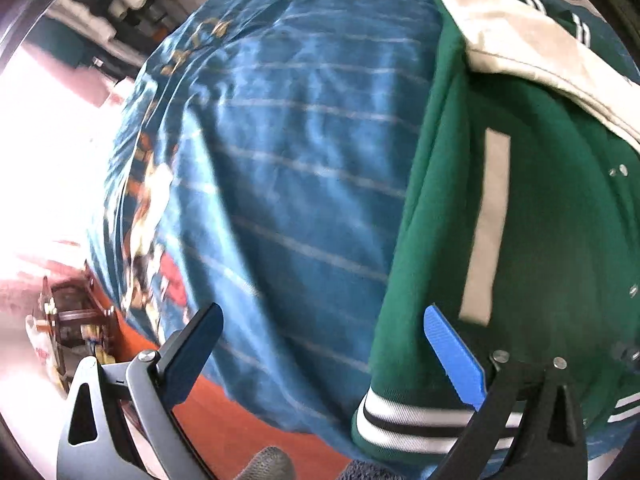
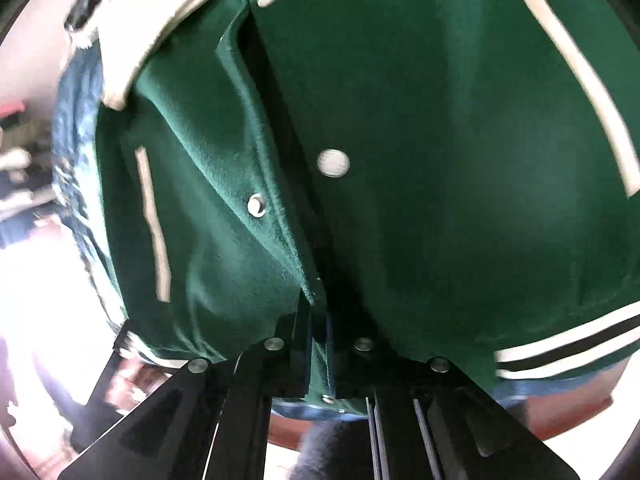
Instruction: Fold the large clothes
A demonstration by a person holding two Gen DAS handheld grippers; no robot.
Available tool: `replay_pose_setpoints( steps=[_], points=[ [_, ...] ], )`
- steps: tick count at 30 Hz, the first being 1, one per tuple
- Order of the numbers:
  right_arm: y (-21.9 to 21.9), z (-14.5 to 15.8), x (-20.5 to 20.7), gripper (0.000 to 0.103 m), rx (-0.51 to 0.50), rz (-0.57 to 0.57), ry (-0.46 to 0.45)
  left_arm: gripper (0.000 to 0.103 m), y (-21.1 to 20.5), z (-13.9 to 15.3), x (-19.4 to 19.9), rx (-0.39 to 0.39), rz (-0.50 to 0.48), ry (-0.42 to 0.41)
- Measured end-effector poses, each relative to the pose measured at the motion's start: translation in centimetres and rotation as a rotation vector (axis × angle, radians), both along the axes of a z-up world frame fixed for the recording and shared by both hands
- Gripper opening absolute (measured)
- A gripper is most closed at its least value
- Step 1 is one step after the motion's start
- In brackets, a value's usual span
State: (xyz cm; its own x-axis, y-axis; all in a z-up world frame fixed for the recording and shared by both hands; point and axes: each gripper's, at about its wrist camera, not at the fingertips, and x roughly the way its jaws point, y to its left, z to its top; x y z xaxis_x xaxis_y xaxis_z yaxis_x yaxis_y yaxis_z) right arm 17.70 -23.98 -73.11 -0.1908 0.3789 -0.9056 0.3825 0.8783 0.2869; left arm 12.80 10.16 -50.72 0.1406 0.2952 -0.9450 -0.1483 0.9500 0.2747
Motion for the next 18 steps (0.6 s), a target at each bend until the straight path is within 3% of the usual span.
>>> replay_pose_setpoints(
  steps=[2, 5, 8, 11, 14, 17, 18],
  points=[
    [0.2, -1.9, 0.1, 0.006, -0.024, 0.006, 0.076, 0.103, -1.0, -0.4, 1.5, 0.026, -0.040, -0.011],
    [0.9, -2.0, 1.5, 0.020, -0.013, -0.049, 0.138, 0.103, -2.2, -1.0, 5.7, 0.084, -0.079, -0.041],
    [1.3, 0.5, 2.8, 0.045, -0.031, -0.051, 0.049, 0.103, -3.1, -0.8, 11.9, 0.130, -0.085, -0.125],
    [1.8, 2.6, 4.3, 0.050, -0.067, -0.031, -0.039, 0.103, -4.3, -2.5, 17.1, 0.262, -0.152, -0.143],
    [1.9, 2.9, 6.6, 0.050, -0.081, -0.020, -0.065, 0.103, -2.2, -6.8, 21.2, 0.379, -0.147, -0.066],
    [2.2, 2.7, 7.9, 0.050, -0.090, -0.032, -0.076, 0.103, 3.2, -7.4, 22.3, 0.239, 0.025, -0.046],
    [0.9, 2.5, 8.8, 0.050, -0.084, -0.036, -0.079, 0.103, 4.5, -7.1, 22.2, 0.243, 0.068, -0.042]
  ],
)
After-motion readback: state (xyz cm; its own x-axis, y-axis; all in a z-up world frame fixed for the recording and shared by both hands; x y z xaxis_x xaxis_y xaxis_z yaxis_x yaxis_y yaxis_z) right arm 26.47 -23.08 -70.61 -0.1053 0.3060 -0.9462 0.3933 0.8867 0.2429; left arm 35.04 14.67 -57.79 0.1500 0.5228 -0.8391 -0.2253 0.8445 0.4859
